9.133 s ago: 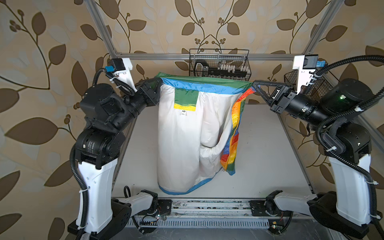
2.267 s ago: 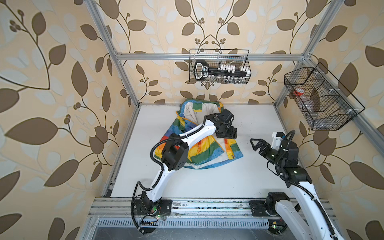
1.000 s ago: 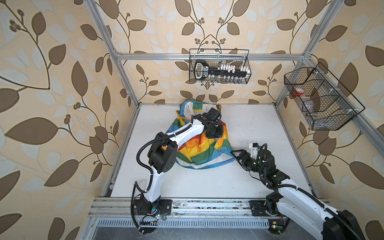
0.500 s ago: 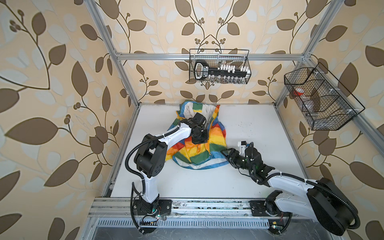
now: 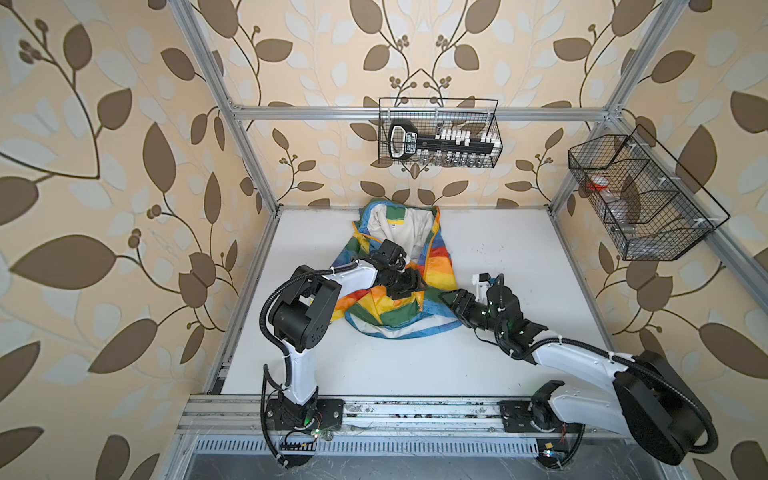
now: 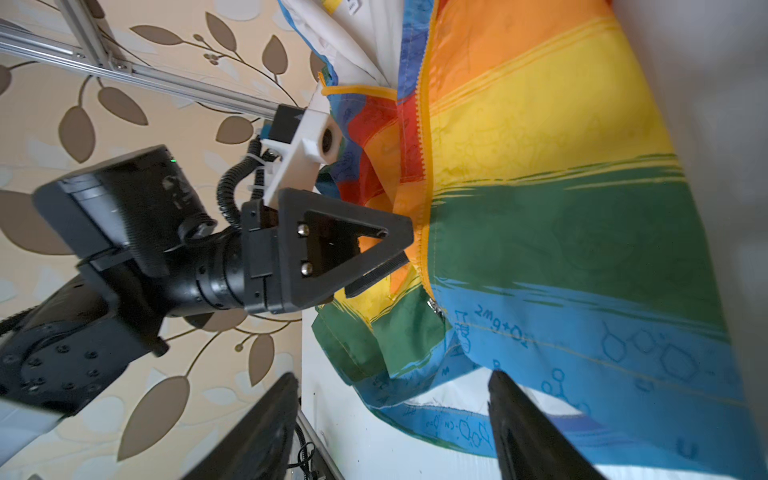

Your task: Zip up the jacket

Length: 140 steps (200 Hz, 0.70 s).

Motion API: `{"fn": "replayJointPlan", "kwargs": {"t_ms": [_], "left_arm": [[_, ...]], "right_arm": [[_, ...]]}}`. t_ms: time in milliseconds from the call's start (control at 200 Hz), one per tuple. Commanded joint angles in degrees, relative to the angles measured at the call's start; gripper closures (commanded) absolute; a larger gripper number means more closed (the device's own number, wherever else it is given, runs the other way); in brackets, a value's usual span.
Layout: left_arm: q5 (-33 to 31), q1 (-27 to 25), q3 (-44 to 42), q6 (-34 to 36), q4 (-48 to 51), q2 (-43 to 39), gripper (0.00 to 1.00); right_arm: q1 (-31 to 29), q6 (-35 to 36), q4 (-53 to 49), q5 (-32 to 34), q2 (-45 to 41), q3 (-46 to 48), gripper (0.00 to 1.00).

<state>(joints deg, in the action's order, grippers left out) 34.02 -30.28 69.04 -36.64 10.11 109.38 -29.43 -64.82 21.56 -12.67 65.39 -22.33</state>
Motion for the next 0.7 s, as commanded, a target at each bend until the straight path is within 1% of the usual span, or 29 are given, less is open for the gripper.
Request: {"fn": "replayJointPlan", "kwargs": {"t_ms": [0,50,180,225,315,405,455,505,600,695], "left_arm": [[4.8,-2.3,2.2,0.2,-3.8,-0.6,0.30],[2.5,-3.0,3.7,1.5,-0.3,-0.2,0.31],[-8.1,-3.4,7.1,4.0,13.3,-1.3,0.32],[-9.6,-3.4,6.4,4.3,15.1,-3.1,0.32],[-8.5,-3.6,2.3,3.6,12.9,-7.0,0.27],[-8.1,-4.0,-0.9,3.3,11.0,-8.7,0.26],[-9.4,-4.1,-2.4,3.4,10.2,-8.9,0.26],[-9.4,-4.1,-4.1,3.7,7.8,-9.1,0.26],[-7.5,-4.2,-6.5,3.7,1.3,-8.5,0.25],[-6.2,-4.0,-6.5,3.3,-3.1,-6.7,0.26]], "right_arm": [[2.9,3.1,-7.4,-0.1,-6.3,1.9,0.27],[4.4,3.8,-9.5,-0.4,-9.5,3.1,0.27],[7.5,5.2,-15.9,-1.3,-17.2,4.7,0.26],[7.8,5.5,-17.6,-1.0,-19.1,4.8,0.26],[7.7,5.5,-19.1,-0.9,-21.5,5.4,0.25],[7.5,5.0,-19.0,-1.4,-21.6,5.8,0.25],[7.0,4.9,-18.7,-1.4,-21.2,5.8,0.25],[6.2,4.7,-18.4,-1.1,-20.9,5.8,0.25],[4.3,4.3,-17.9,0.0,-20.4,5.9,0.25],[3.0,3.6,-16.9,0.4,-19.5,6.1,0.25]]}}
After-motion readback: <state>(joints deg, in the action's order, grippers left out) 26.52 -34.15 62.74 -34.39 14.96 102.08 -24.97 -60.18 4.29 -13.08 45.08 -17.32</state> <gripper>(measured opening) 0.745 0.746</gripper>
